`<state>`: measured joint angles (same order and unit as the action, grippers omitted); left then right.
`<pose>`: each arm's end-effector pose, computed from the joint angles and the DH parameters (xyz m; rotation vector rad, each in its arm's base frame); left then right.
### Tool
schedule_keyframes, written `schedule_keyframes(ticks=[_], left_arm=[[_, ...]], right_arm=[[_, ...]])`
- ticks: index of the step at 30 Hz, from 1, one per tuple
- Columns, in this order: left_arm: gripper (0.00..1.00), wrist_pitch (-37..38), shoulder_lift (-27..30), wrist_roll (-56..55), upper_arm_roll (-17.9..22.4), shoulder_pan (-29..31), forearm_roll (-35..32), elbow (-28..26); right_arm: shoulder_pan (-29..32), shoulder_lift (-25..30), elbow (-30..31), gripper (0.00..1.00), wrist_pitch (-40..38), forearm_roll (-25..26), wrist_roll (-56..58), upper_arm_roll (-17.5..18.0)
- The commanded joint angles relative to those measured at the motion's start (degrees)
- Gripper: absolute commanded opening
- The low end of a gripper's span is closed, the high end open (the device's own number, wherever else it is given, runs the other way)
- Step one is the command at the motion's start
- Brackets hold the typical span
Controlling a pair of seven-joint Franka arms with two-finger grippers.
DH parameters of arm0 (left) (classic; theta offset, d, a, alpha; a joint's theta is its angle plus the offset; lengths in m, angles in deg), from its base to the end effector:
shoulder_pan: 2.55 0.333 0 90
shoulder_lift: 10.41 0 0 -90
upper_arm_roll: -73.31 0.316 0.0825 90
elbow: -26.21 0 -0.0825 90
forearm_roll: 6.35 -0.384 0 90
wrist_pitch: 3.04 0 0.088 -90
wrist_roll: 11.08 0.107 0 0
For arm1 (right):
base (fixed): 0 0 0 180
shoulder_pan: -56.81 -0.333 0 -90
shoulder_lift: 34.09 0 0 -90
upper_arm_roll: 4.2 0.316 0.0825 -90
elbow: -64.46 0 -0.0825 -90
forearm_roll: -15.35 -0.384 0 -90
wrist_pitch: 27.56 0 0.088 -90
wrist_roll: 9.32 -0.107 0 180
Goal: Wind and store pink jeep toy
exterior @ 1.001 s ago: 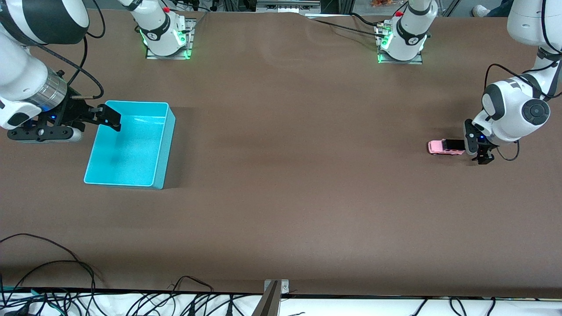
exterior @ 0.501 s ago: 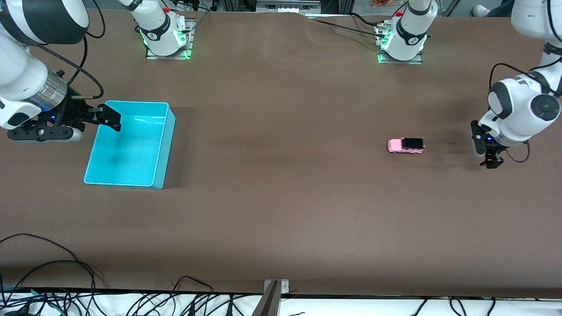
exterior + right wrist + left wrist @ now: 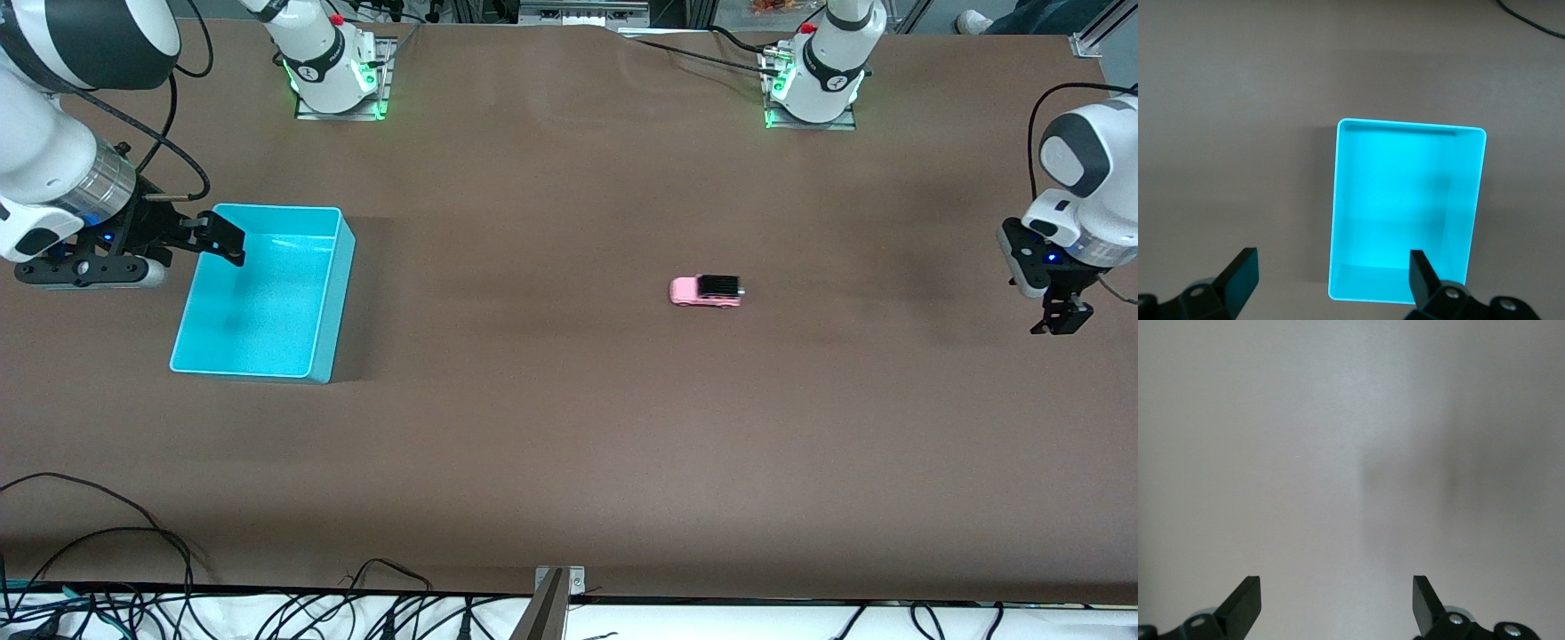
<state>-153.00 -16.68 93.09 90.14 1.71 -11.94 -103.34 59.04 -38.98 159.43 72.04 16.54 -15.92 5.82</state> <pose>0.5187 0.1965 0.3404 -2.0718 1.9970 -0.0502 0.5841 0.0744 0.5497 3.1354 0.0371 -0.0039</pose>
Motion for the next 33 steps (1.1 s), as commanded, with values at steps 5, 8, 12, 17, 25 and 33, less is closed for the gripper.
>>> schedule_keyframes(ticks=[5, 8, 12, 17, 25, 33], left_arm=[[1.0, 2.66, 5.22, -1.6, -1.71, 0.75, -1.36, -1.93], [1.0, 2.66, 5.31, -6.76, -1.71, 1.28, -1.27, -1.85], [1.0, 3.45, 7.15, -12.5, -1.97, 1.28, -1.27, -1.67], [1.0, 9.5, 8.38, -12.77, -4.96, 1.19, -1.35, 2.19], [1.0, 26.63, 7.95, -23.12, -6.63, 0.31, -1.36, 13.61], [1.0, 38.24, 6.36, -34.72, -7.33, 0.14, -1.27, 23.63]], right_arm=[[0.22, -0.39, -1.02, 1.0, -0.28, 1.0, -0.08, 0.26], [0.22, -0.3, -1.02, 1.0, -0.2, 1.0, -0.08, 0.26], [0.22, -0.39, -1.02, 1.0, -0.2, 1.09, -0.08, 0.26], [0.22, -0.39, -1.02, 1.0, -0.2, 1.0, -0.08, 0.26], [0.22, -0.39, -1.02, 1.0, -0.2, 1.09, -0.08, 0.26], [0.05, -0.39, -1.1, 1.0, -0.2, 1.53, -0.17, 0.35]])
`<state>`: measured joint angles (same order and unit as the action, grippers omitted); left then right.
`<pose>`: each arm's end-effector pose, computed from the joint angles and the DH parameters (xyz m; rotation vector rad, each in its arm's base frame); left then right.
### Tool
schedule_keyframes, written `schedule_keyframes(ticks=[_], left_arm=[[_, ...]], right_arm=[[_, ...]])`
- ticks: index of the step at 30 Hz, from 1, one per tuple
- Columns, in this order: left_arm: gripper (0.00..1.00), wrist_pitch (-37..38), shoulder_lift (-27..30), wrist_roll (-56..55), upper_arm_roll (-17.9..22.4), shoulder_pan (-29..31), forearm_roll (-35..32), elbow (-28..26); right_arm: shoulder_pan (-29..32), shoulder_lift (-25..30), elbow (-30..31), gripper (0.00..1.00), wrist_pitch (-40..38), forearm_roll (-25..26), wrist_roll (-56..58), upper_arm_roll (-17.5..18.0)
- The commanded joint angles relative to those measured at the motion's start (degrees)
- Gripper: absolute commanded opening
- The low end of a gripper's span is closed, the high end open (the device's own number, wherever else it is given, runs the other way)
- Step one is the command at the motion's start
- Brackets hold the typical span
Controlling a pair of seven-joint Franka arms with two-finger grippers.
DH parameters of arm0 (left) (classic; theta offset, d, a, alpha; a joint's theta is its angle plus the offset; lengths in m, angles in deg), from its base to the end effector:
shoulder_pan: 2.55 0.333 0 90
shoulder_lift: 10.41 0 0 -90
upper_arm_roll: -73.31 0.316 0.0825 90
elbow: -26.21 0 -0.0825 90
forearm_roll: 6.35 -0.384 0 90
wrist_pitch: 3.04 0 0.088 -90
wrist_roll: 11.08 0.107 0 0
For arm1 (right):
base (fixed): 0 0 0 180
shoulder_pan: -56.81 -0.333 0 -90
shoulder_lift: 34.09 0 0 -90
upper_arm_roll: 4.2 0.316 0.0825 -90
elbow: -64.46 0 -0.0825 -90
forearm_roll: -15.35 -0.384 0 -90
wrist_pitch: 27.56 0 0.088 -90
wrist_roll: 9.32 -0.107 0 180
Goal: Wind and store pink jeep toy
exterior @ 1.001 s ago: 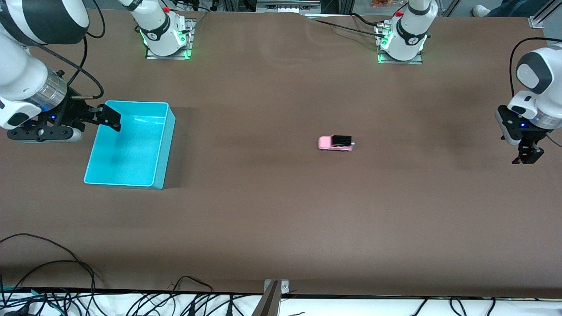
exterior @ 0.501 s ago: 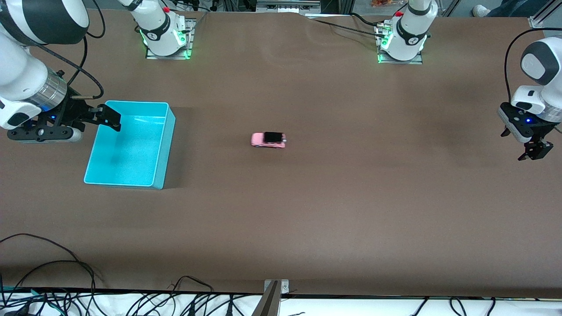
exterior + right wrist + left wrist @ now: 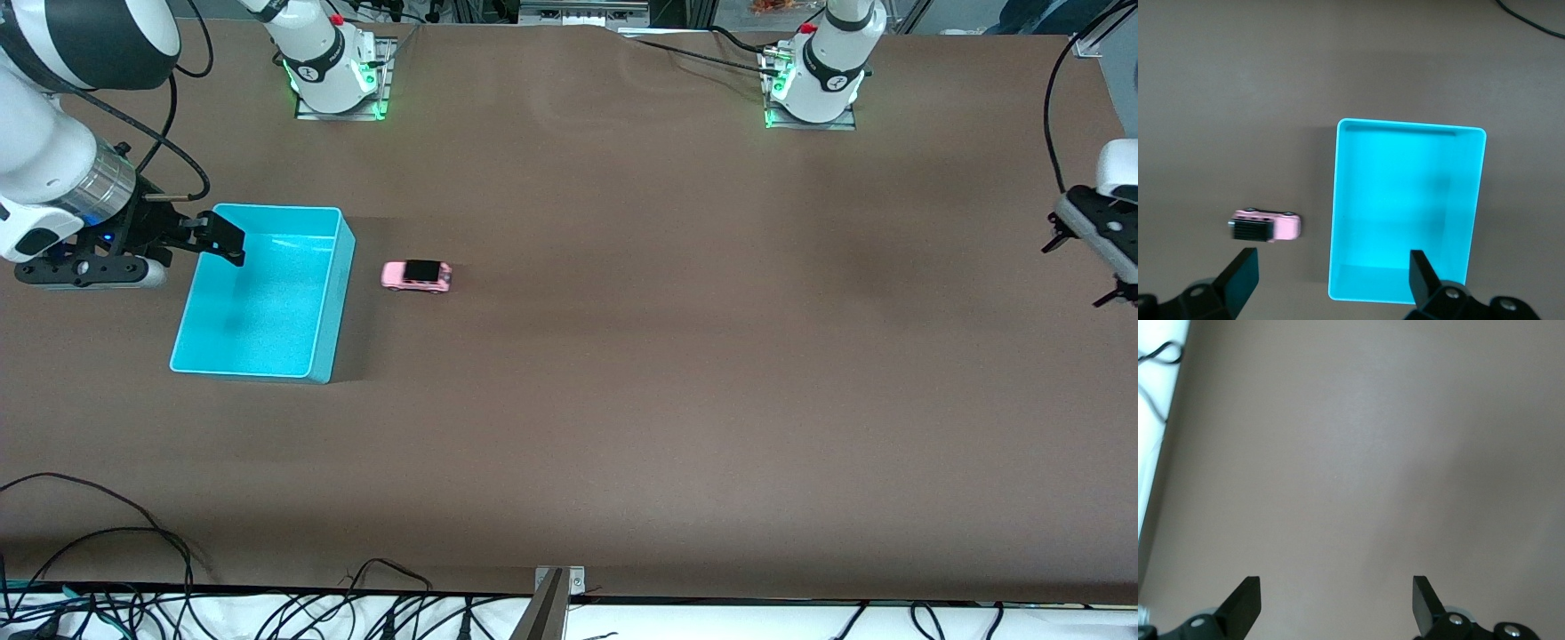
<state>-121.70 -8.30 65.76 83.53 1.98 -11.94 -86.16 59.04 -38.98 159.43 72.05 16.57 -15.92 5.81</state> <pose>0.5424 0.1491 0.5031 -2.5208 1.5872 -0.0639 0.5842 0.0743 0.5497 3.1349 0.0370 -0.0035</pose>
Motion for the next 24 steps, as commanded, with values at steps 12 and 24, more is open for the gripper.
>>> schedule_keyframes(ticks=[12, 24], left_arm=[[1.0, 18.8, -1.94, -22.52, -4.5, -0.13, -1.53, 13.75], [1.0, 36.56, -1.94, -38.25, -8.02, -0.13, -1.8, 26.93]], right_arm=[[0.05, -1.71, -0.93, 1.0, -0.47, 1.85, -0.08, 0.36], [-0.92, -3.03, -2.42, 1.0, -0.11, 1.85, 3.17, 0.44]])
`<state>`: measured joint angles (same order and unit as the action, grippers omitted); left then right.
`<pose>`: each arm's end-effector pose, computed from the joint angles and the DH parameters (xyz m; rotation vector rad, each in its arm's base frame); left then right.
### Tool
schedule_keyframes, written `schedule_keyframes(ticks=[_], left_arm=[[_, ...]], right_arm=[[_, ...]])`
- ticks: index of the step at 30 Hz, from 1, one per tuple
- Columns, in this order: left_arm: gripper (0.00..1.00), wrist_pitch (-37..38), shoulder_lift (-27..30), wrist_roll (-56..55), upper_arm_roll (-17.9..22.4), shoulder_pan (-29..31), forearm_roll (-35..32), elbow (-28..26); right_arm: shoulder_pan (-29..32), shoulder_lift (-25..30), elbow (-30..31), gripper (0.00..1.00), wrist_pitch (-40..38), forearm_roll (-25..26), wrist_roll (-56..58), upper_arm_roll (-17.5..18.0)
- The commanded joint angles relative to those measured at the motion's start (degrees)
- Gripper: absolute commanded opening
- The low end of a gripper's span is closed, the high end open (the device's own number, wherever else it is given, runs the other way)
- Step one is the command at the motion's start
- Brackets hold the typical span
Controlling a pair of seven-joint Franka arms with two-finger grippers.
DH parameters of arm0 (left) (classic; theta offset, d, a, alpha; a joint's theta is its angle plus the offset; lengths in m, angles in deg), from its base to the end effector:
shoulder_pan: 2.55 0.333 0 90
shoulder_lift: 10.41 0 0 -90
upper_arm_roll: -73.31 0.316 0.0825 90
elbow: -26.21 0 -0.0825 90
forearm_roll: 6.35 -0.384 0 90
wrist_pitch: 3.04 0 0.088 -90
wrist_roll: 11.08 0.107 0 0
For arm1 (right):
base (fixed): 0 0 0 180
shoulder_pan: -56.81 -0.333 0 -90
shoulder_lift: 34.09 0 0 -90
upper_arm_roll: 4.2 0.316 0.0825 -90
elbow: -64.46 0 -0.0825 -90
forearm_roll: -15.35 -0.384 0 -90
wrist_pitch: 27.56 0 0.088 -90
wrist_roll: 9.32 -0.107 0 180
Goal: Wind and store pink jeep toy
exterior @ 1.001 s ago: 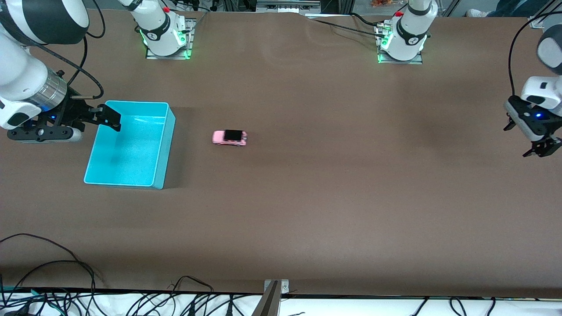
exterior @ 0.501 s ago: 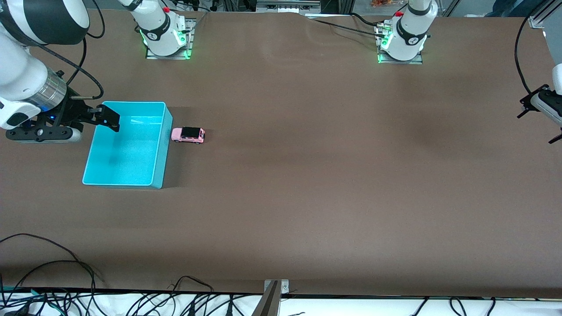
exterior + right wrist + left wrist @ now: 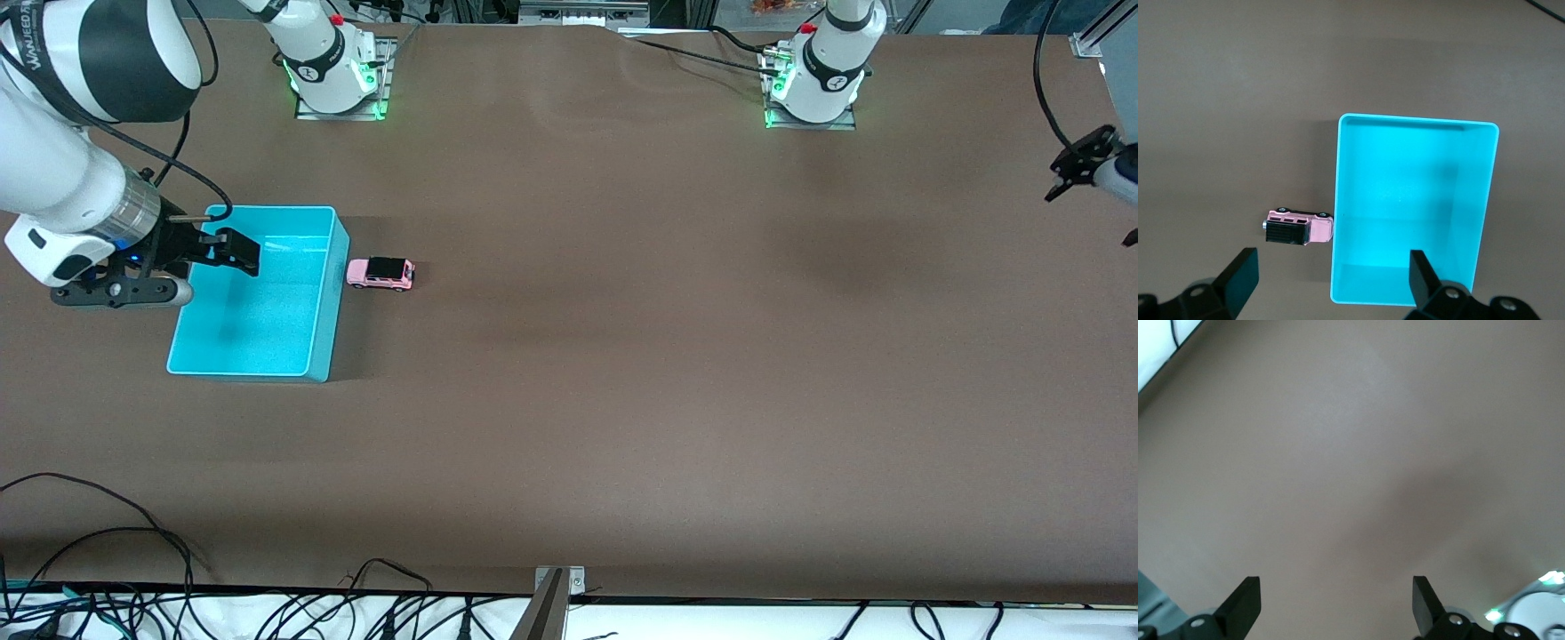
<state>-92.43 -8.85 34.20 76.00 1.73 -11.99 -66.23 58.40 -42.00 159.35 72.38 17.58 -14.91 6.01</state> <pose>0.5389 0.0769 0.6190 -2.8944 1.0058 0.1014 0.5947 0.0810 0.5200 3.1199 0.0927 -0.0712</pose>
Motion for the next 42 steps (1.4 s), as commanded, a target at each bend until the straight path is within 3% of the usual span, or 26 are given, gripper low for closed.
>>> schedule_keyframes(ticks=[1, 7, 12, 21, 28, 34, 42], left_arm=[[1.0, 8.52, -1.38, -8.36, -0.49, 0.11, -1.4, 7.79], [1.0, 12.05, -1.47, -23.72, -2.76, -0.06, 1.93, 9.29], [1.0, 13.8, -1.65, -37.01, -3.74, -0.06, 5.54, 11.4], [1.0, 15.03, -1.73, -44.49, -6.46, -0.15, 7.04, 11.49], [1.0, 15.12, -1.73, -45.99, -7.96, -0.06, 7.22, 11.76], [1.0, 15.12, -1.73, -46.52, -8.22, -0.15, 7.13, 11.93], [1.0, 15.03, -1.91, -46.87, -9.36, -0.41, 7.22, 11.93]], right_arm=[[-0.28, 0.0, -2.42, 1.0, -0.36, 0.76, 2.15, 0.25], [-1.24, -0.44, -2.25, 1.0, -0.8, 0.93, 2.68, 3.4], [-2.3, -2.54, -1.98, 1.0, -0.71, 1.02, 11.89, 4.46], [-3.09, -8.08, -2.16, 1.0, 1.31, 0.58, 41.24, 4.82], [-3.35, -11.16, -0.49, 1.0, 2.01, 0.58, 52.94, 4.9], [-4.15, -11.08, 6.7, 1.0, 3.41, 0.58, 57.35, 6.22], [-4.06, -5.99, 22.69, 1.0, 18.6, 0.58, 61.66, 7.98]])
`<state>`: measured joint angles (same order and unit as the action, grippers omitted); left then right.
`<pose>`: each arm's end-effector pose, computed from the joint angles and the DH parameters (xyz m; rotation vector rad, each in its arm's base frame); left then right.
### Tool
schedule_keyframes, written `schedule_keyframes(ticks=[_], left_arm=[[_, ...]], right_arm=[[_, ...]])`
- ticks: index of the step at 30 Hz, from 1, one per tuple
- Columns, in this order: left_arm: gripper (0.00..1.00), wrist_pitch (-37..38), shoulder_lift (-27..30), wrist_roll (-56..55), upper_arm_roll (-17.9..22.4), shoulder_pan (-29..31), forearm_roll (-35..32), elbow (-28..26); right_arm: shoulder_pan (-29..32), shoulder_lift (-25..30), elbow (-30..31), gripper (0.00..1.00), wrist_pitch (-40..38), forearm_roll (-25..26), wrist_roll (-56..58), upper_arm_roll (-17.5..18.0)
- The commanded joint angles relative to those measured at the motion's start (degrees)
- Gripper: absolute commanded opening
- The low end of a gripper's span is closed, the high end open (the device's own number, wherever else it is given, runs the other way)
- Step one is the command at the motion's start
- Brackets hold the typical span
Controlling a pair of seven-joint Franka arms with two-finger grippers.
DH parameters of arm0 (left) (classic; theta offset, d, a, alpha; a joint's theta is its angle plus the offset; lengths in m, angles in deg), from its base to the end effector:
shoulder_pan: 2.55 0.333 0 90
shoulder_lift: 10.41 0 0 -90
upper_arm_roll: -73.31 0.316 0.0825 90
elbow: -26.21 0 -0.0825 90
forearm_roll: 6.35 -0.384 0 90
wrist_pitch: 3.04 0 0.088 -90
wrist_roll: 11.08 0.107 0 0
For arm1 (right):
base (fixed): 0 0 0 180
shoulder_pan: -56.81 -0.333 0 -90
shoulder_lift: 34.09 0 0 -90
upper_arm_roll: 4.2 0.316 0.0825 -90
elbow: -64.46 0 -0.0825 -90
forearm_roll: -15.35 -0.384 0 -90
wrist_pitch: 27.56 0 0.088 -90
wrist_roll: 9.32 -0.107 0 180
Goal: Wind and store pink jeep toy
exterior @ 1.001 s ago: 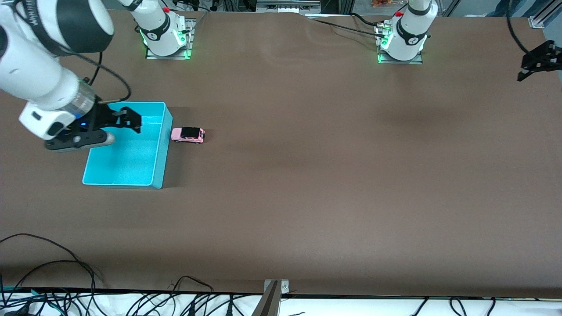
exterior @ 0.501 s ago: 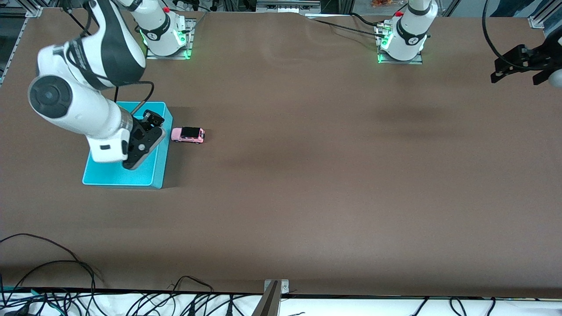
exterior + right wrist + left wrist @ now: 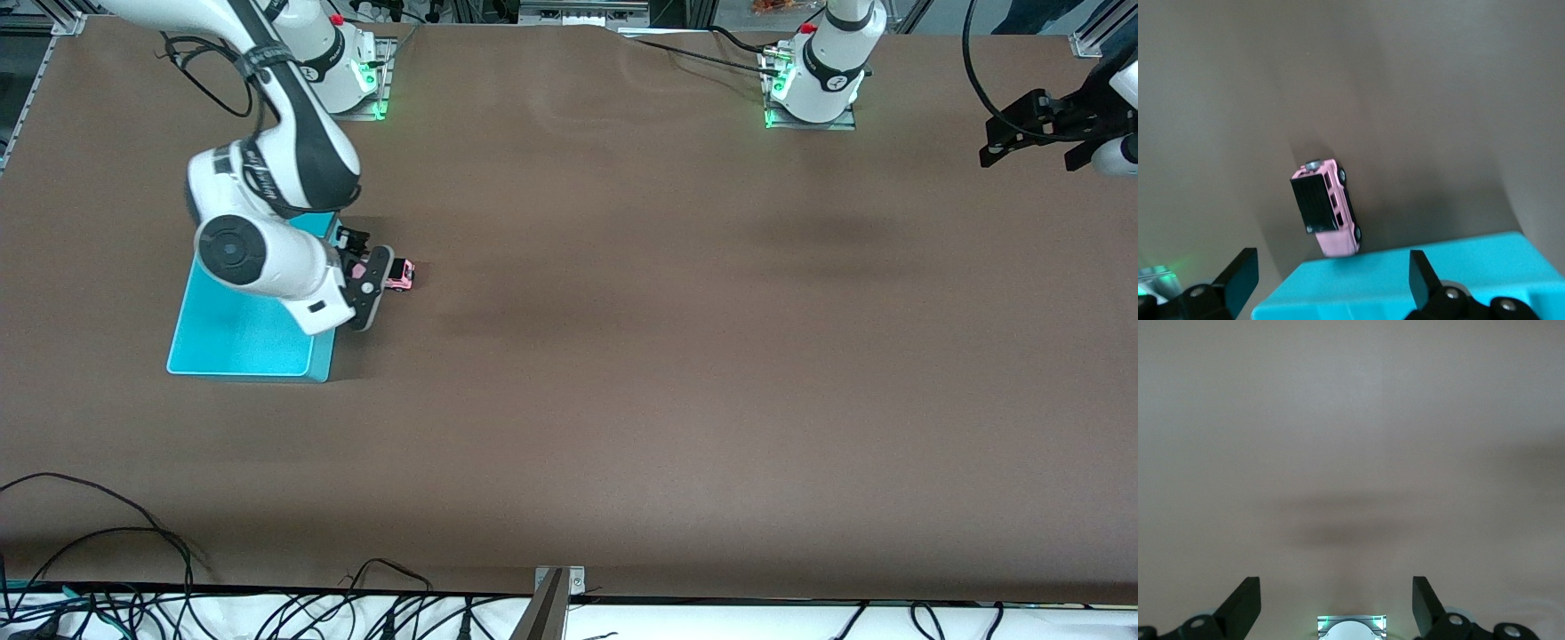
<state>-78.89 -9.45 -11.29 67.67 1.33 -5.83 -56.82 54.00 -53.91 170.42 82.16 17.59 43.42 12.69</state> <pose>0.5218 -0.0177 0.6691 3.1312 -0.0449 -0.1704 0.5685 0.1908 0.3256 -2.3935 -1.7804 0.3530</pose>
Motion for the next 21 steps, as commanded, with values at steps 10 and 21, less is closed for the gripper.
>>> schedule_keyframes(ticks=[10, 21], left_arm=[[1.0, 1.4, -1.31, -6.04, -1.83, -0.63, 1.06, 2.52], [1.0, 1.4, -1.4, -6.04, -2.79, -0.72, 1.15, 2.52]], right_arm=[[0.35, 9.27, 25.78, 1.0, 25.78, 0.66, 7.01, 2.27], [0.44, 8.66, 31.94, 1.0, 35.64, 0.83, 9.84, 1.92]])
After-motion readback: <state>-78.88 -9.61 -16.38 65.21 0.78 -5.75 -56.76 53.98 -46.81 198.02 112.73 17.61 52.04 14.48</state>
